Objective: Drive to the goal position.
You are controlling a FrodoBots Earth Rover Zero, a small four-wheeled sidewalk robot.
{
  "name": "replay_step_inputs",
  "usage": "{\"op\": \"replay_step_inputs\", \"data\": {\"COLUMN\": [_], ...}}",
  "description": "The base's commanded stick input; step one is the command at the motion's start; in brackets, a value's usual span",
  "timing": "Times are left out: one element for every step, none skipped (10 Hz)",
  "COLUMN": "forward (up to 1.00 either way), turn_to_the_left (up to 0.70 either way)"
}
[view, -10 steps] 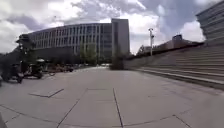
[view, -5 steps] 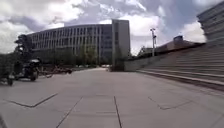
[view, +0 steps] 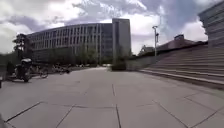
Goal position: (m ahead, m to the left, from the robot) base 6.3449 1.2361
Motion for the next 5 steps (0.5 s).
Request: {"op": "replay_step_inputs", "data": {"forward": [1.00, 1.00, 1.00, 1.00, 1.00], "turn_to_the_left": [0.34, 0.15, 0.00, 0.00, 0.00]}}
